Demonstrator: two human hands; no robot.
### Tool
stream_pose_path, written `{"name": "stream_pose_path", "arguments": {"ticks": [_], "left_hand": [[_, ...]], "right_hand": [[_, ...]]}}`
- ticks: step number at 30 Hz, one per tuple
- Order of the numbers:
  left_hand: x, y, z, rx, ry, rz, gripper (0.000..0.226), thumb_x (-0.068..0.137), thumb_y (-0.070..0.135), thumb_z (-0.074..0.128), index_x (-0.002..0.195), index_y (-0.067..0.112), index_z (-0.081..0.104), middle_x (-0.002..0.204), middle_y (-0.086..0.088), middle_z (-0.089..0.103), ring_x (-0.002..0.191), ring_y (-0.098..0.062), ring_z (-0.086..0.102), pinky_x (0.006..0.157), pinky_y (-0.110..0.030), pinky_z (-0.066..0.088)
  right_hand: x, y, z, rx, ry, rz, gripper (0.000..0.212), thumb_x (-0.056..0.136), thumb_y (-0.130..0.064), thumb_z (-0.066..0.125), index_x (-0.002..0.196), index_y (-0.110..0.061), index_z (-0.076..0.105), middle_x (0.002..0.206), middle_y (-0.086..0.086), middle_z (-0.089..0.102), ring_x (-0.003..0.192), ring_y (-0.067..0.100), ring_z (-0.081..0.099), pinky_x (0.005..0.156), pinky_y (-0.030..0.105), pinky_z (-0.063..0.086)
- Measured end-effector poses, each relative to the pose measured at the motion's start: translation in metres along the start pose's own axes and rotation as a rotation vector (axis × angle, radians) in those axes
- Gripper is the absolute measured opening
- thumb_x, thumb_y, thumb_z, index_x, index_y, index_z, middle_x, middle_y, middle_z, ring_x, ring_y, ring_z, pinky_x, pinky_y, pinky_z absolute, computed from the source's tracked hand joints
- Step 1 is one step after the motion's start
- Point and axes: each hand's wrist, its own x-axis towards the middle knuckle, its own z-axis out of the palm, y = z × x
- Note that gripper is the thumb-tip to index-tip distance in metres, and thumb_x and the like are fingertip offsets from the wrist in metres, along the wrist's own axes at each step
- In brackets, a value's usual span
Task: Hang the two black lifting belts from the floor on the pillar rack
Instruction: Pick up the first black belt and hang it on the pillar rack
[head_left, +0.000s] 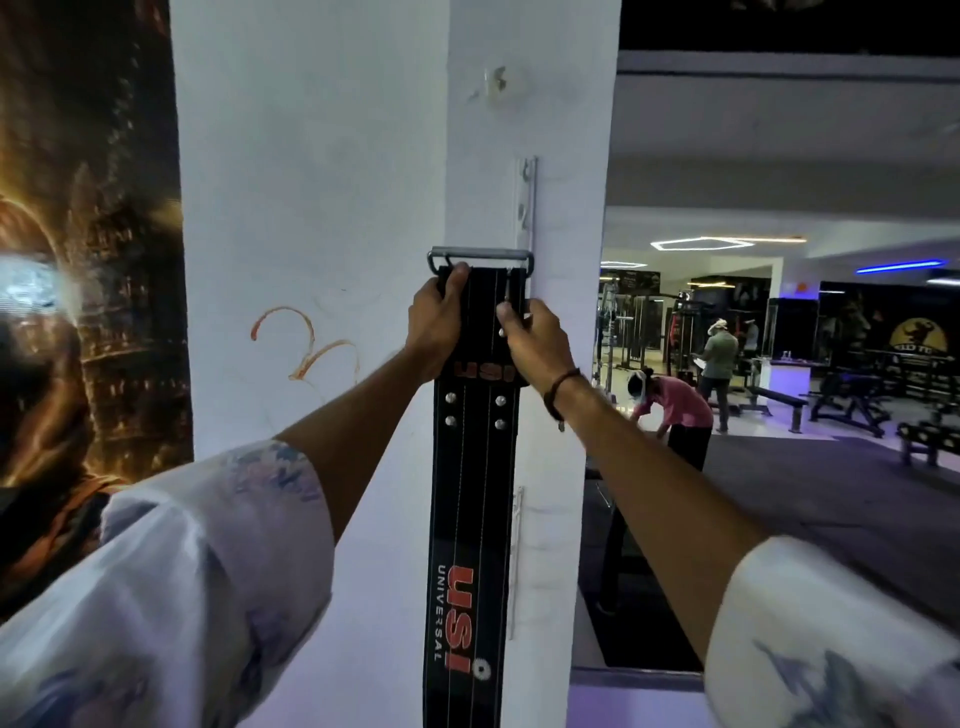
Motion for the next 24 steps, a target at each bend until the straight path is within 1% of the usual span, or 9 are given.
{"name": "stream_pose_path", "arguments": {"ticks": [3,5,7,9,13,16,20,22,24], "left_hand": [[0.013,0.016,0.002,-0.025,-0.009,0.010,0.056,0.096,0.059,0.046,0.109,0.010,0.068,0.103,-0.008,0.074,0.098,-0.025,0.071,0.089,-0.042,0.057],[0.016,0.021,0.004,-0.035,-0.019,0.007,0.057,0.095,0.061,0.046,0.107,0.011,0.069,0.103,-0.008,0.075,0.097,-0.025,0.071,0.091,-0.045,0.058],[0.021,0.025,0.002,-0.065,-0.025,-0.023,0.057,0.095,0.062,0.046,0.107,0.012,0.070,0.103,-0.008,0.075,0.096,-0.025,0.072,0.090,-0.045,0.059],[0.025,0.026,-0.001,-0.088,-0.033,-0.046,0.060,0.092,0.065,0.045,0.109,0.013,0.070,0.105,-0.008,0.076,0.097,-0.026,0.073,0.091,-0.046,0.059],[0.023,0.018,0.002,-0.076,-0.095,-0.098,0.062,0.092,0.065,0.046,0.110,0.012,0.071,0.107,-0.009,0.076,0.098,-0.026,0.073,0.092,-0.046,0.059],[0.018,0.014,0.008,-0.085,-0.142,-0.117,0.060,0.096,0.061,0.047,0.112,0.008,0.070,0.108,-0.010,0.075,0.099,-0.026,0.073,0.092,-0.040,0.059],[0.025,0.026,0.008,-0.072,-0.158,-0.096,0.059,0.095,0.061,0.048,0.112,0.009,0.070,0.108,-0.011,0.075,0.097,-0.026,0.073,0.090,-0.041,0.060],[0.026,0.026,0.009,-0.054,-0.150,-0.088,0.058,0.094,0.062,0.049,0.111,0.010,0.070,0.108,-0.011,0.075,0.098,-0.027,0.072,0.091,-0.043,0.059],[0.027,0.021,0.006,-0.040,-0.128,-0.095,0.058,0.093,0.063,0.049,0.111,0.011,0.070,0.107,-0.010,0.074,0.098,-0.027,0.072,0.092,-0.044,0.059]], "right_hand": [[-0.049,0.023,0.021,0.130,0.122,-0.042,0.037,0.100,-0.043,0.043,0.122,-0.014,0.052,0.096,-0.002,0.065,0.082,0.017,0.062,0.056,0.009,0.041],[-0.087,0.046,0.031,0.200,0.105,-0.020,0.036,0.097,-0.045,0.049,0.120,-0.018,0.050,0.087,-0.002,0.065,0.068,0.013,0.059,0.054,0.011,0.045],[-0.115,0.071,0.034,0.168,0.004,0.030,0.029,0.093,-0.047,0.054,0.097,-0.019,0.056,0.069,0.003,0.060,0.052,0.012,0.052,0.049,0.025,0.044],[-0.115,0.080,0.028,0.155,-0.041,0.077,0.036,0.088,-0.053,0.056,0.070,-0.022,0.049,0.055,-0.006,0.045,0.043,0.004,0.040,0.047,0.025,0.034],[-0.055,0.038,0.005,0.136,0.032,-0.020,0.025,0.089,-0.043,0.066,0.083,-0.019,0.061,0.063,-0.011,0.054,0.046,-0.003,0.048,0.047,0.015,0.036],[-0.011,0.007,-0.017,0.047,0.039,-0.122,0.009,0.091,-0.027,0.065,0.089,-0.019,0.064,0.072,-0.012,0.062,0.056,-0.009,0.057,0.049,0.006,0.038],[-0.007,0.016,-0.015,0.105,0.007,-0.107,0.015,0.093,-0.019,0.061,0.106,-0.012,0.067,0.087,-0.005,0.068,0.079,0.013,0.065,0.066,0.020,0.049],[-0.035,0.042,0.002,0.113,-0.048,-0.016,0.037,0.093,-0.030,0.062,0.122,-0.008,0.059,0.106,0.005,0.067,0.097,0.026,0.065,0.080,0.035,0.055],[-0.082,0.082,0.018,-0.019,-0.214,0.079,0.064,0.086,-0.057,0.059,0.130,-0.011,0.052,0.116,0.007,0.058,0.108,0.025,0.058,0.088,0.031,0.049]]}}
